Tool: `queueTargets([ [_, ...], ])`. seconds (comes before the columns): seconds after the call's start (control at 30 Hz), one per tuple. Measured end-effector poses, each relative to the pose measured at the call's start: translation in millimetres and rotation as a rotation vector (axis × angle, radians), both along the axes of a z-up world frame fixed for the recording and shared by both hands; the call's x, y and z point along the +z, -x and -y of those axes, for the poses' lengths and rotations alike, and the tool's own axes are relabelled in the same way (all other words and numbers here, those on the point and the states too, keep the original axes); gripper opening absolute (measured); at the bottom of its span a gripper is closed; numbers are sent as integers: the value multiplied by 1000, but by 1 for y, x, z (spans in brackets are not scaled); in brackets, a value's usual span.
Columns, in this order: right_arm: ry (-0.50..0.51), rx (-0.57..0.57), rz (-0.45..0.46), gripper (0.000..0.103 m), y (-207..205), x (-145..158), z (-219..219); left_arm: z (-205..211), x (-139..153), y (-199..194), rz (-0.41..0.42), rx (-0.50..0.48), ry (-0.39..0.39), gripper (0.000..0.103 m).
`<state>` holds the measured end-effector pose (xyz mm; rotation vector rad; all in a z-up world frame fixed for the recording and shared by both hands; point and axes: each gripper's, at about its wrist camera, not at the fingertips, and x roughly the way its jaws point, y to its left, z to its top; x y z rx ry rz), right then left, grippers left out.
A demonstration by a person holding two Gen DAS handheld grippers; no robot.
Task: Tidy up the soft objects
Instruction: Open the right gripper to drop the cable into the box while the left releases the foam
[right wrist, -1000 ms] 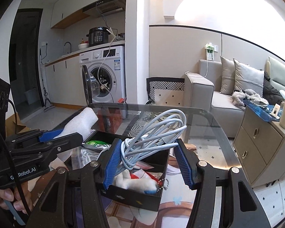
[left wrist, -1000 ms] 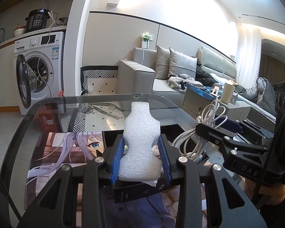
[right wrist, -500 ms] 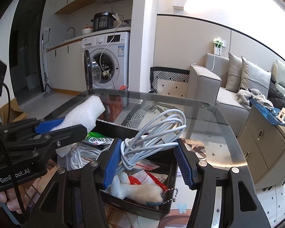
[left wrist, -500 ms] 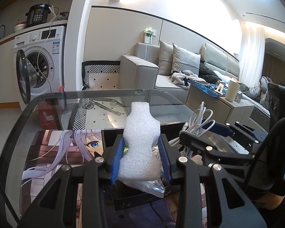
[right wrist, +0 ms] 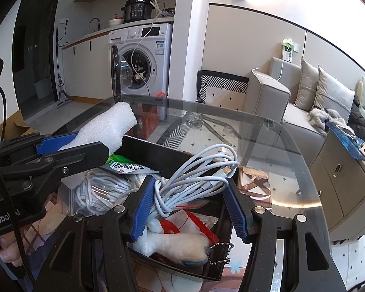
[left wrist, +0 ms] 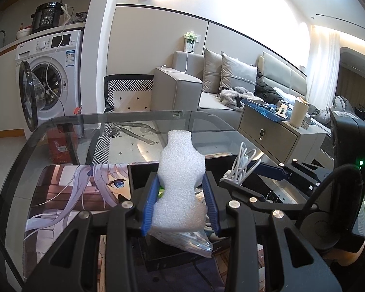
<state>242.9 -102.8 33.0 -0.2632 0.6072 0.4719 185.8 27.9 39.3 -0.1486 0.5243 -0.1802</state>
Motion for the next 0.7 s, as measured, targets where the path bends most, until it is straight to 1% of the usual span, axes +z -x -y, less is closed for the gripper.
queueTargets([
  [0.07,12,7,-6,59,-1,1,0,1,-1,-1,-6,-3,-1,35],
  [0.13,23,20,10,63,2,4,1,2,-1,-2,-9,-7,-4,35],
  [0.23,44,27,46,75,10,10,5,3,-1,-4,-15,-17,-8,35],
  [0.27,44,29,57,82,12,12,7,4,-1,-4,-16,-19,-9,36],
  [0.3,41,29,68,86,14,14,9,5,-1,-4,-17,-23,-10,36],
  [0.5,32,4,84,92,24,19,24,11,-4,-5,-27,-44,-22,36],
  [0.63,18,-13,78,95,29,18,34,13,-5,-6,-34,-55,-34,36],
  [0.67,17,-15,77,95,29,18,35,14,-6,-7,-39,-59,-38,37],
  [0.7,16,-16,76,95,30,18,36,15,-6,-7,-43,-61,-41,41],
])
